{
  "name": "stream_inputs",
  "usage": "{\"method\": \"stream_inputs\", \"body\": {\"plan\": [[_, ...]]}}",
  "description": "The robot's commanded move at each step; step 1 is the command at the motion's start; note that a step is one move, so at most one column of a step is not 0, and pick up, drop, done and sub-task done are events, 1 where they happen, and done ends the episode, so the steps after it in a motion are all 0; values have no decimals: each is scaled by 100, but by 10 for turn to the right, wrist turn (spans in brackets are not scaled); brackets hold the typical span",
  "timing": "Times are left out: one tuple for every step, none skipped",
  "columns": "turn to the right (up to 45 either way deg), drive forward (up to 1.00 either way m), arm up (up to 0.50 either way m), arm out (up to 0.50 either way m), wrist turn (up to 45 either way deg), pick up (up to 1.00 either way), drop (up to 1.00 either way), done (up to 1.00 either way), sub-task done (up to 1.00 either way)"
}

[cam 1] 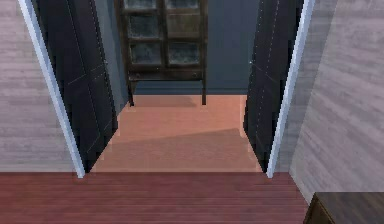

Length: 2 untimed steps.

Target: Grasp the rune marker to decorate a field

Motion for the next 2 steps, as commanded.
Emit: {"method": "stream_inputs", "body": {"plan": [[0, 0, 0, 0, 180, 0, 0, 0, 0], [0, 0, 0, 8, 0, 0, 0, 0, 0]]}}
